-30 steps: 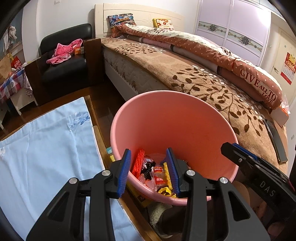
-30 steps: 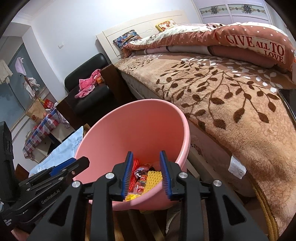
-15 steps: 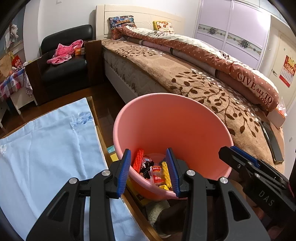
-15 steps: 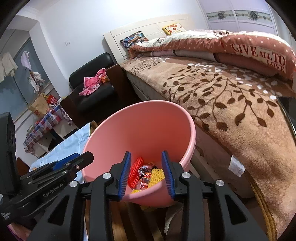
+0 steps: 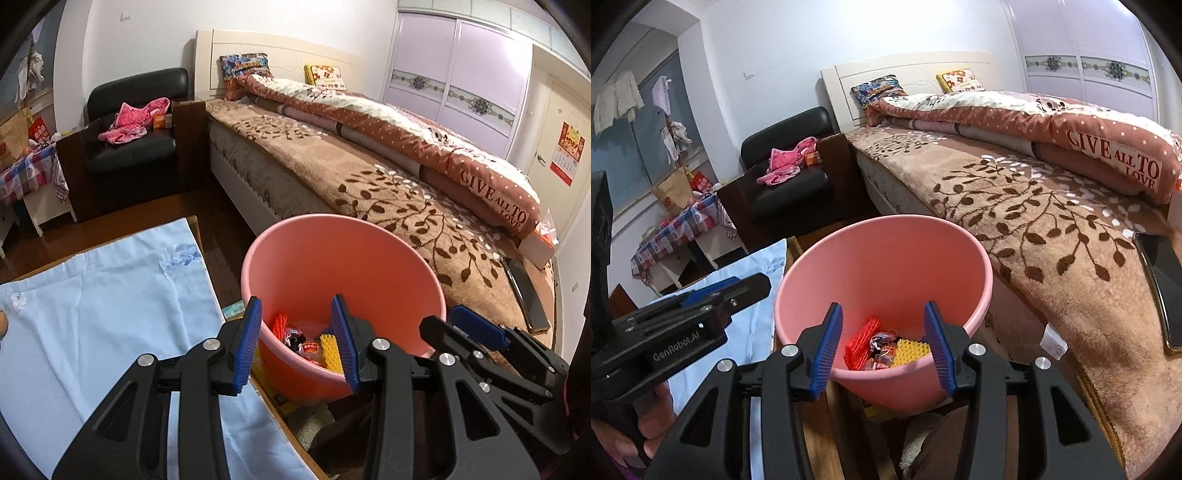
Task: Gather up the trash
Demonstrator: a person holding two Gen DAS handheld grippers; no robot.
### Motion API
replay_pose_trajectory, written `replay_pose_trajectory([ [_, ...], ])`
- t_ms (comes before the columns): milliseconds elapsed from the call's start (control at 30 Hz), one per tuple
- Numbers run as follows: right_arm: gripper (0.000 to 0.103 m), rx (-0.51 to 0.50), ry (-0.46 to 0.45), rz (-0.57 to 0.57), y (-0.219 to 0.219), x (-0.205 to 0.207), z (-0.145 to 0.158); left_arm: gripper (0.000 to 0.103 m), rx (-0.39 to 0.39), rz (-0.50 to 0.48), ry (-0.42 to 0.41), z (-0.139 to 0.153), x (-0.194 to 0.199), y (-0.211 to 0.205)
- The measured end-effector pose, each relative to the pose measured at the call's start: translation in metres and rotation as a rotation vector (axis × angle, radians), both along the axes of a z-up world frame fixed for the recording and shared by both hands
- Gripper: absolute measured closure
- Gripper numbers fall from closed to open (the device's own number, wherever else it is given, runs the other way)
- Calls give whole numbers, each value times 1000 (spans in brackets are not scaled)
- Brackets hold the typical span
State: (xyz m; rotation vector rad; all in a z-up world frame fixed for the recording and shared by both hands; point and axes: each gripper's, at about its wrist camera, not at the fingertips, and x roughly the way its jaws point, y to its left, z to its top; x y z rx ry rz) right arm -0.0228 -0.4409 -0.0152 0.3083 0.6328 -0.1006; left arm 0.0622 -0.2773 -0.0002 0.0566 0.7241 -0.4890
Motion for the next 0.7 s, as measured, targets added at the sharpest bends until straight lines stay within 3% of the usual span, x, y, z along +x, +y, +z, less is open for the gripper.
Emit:
replay_pose_trajectory([
  [700, 51, -58, -33, 8, 28, -19, 23, 64, -51, 29, -63, 23, -27, 34],
])
